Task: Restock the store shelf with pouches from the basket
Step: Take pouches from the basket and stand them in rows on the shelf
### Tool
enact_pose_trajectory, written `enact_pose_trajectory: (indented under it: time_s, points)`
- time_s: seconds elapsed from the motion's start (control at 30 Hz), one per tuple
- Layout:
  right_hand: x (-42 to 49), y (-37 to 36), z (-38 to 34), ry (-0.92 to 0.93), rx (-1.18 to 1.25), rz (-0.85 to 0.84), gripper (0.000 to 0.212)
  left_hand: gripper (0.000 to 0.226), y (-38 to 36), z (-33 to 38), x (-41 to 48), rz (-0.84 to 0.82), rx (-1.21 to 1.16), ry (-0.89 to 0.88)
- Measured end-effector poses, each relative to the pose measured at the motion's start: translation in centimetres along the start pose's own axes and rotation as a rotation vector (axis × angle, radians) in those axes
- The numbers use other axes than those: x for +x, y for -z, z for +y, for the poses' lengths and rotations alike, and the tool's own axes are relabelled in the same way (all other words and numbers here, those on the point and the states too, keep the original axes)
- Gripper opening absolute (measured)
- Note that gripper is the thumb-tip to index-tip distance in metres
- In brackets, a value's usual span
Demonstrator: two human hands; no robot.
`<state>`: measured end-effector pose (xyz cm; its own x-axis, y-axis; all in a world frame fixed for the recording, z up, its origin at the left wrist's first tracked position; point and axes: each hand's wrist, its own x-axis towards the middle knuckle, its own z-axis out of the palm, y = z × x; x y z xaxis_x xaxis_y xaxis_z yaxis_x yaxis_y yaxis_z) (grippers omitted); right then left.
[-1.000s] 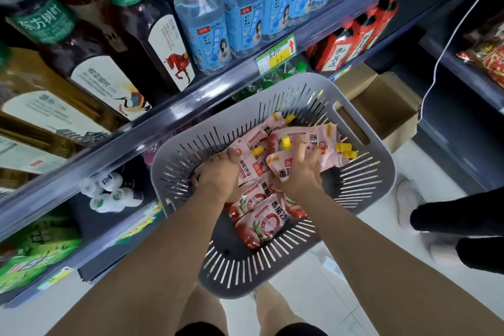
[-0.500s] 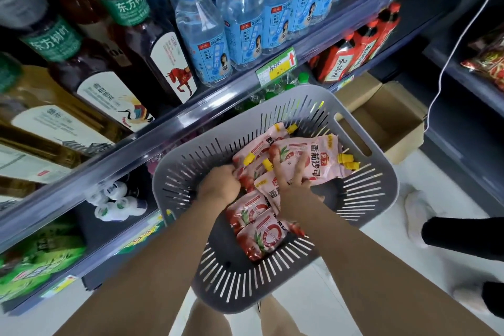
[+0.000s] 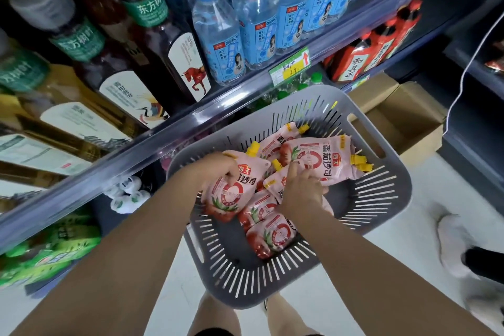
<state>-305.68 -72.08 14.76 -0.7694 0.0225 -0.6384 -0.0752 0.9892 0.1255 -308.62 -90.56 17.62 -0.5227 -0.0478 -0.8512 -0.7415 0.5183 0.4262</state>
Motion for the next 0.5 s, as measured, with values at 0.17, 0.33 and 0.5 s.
enact_pose_trajectory:
  time_s: [0.17, 0.33, 0.5]
  points:
    - [0.5, -1.0, -0.8, 0.039, -0.017, -0.047, 0.110, 0.026, -0.7, -0.5, -0.9, -0.262, -0.302, 0.010]
    - [1.3, -1.6, -0.1, 0.080, 0.100, -0.001, 0.108, 0.021, -4.3, -1.8, 0.0, -0.107, -0.198, 0.092]
    - [1.6, -0.7, 0.6, 0.111, 0.106, -0.027, 0.119, 0.034, -7.1, -2.5, 0.8, 0.448, -0.063, 0.004]
